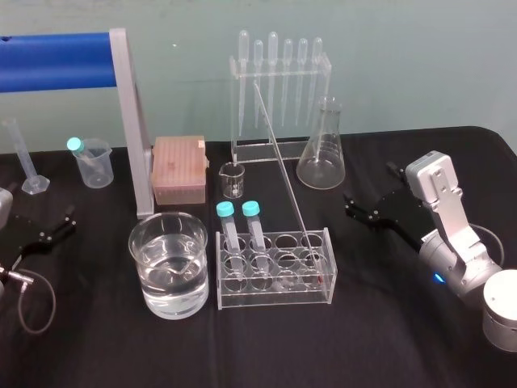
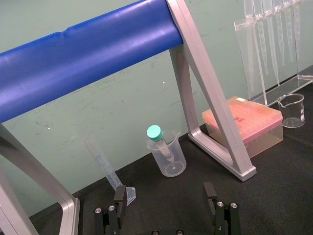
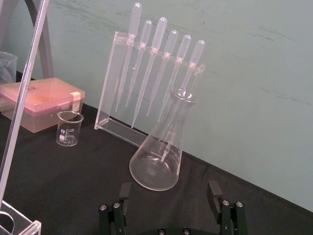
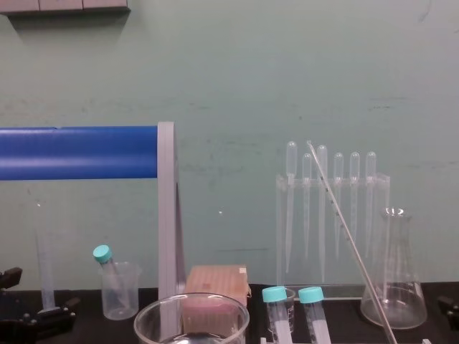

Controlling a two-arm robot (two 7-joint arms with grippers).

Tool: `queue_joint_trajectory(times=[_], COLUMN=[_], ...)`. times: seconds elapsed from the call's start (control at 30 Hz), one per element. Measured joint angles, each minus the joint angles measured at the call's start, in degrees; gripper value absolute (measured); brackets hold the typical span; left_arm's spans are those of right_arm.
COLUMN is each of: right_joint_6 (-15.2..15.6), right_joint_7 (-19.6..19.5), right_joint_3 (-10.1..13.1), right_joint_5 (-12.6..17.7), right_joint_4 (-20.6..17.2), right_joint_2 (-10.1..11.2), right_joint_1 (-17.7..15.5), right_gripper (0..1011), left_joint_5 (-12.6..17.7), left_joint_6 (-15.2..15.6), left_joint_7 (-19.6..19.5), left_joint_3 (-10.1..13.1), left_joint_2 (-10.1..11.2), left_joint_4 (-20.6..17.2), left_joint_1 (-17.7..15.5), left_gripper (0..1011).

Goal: Hold the thermometer with one hand and immerse one end into the beaker, then reinsert it into the test tube rack.

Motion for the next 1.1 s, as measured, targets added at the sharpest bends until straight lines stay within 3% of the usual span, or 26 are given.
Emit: queue_joint_trajectory(times=[1.1], right_joint_6=[0.00], right_joint_7=[0.00], right_joint_3=[0.00], right_joint_5=[0.00], right_joint_4=[0.00], right_joint_2=[0.00], right_joint_1=[0.00], right_gripper=[1003], left_joint_5=[0.00], left_joint_6=[0.00], left_joint_7=[0.00], left_joint_3=[0.00], left_joint_2=[0.00], left_joint_4=[0.00], left_joint_1=[0.00], left_gripper=[1008])
